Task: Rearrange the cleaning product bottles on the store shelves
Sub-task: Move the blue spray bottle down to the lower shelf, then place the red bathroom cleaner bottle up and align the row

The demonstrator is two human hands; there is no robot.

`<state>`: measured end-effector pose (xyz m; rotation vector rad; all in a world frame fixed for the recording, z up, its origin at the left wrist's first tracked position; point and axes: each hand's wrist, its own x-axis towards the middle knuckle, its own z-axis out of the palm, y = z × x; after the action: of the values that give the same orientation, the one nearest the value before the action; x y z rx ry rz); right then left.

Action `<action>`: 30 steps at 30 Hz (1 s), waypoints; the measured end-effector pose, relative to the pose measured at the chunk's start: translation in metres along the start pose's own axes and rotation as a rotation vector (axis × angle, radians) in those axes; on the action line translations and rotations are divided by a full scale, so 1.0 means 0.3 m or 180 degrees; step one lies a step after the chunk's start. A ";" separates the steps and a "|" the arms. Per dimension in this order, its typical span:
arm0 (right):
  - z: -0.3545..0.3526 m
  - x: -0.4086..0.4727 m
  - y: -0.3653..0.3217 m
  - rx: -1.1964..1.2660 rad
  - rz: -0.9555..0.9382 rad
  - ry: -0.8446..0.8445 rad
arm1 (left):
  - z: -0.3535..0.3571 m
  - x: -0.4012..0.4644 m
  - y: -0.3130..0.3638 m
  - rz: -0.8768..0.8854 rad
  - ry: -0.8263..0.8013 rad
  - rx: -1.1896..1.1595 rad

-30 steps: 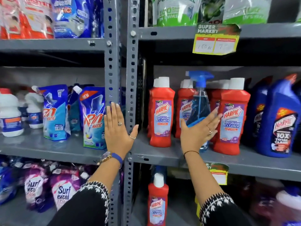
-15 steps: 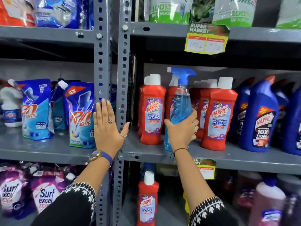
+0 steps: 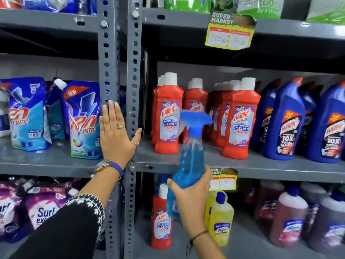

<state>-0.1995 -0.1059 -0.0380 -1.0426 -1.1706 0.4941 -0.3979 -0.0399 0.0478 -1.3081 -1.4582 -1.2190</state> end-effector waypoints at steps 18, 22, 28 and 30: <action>-0.048 -0.077 0.587 -0.0438 0.1244 -0.0276 | 0.016 -0.004 -0.006 0.0031 0.0116 0.0058; -0.019 -0.034 0.672 -0.0467 0.1364 -0.0324 | 0.020 -0.001 -0.009 0.0028 0.0115 0.0071; -0.008 -0.025 0.716 -0.0762 0.1169 -0.0423 | 0.014 -0.001 -0.005 0.0004 0.0094 0.0205; 0.000 -0.055 0.700 -0.1213 0.1093 -0.0360 | 0.012 -0.001 -0.005 0.0018 0.0101 0.0175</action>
<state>-0.1664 -0.0197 -0.2274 -1.5771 -1.2182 0.6178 -0.3992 -0.0364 0.0467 -1.2499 -1.4544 -1.1827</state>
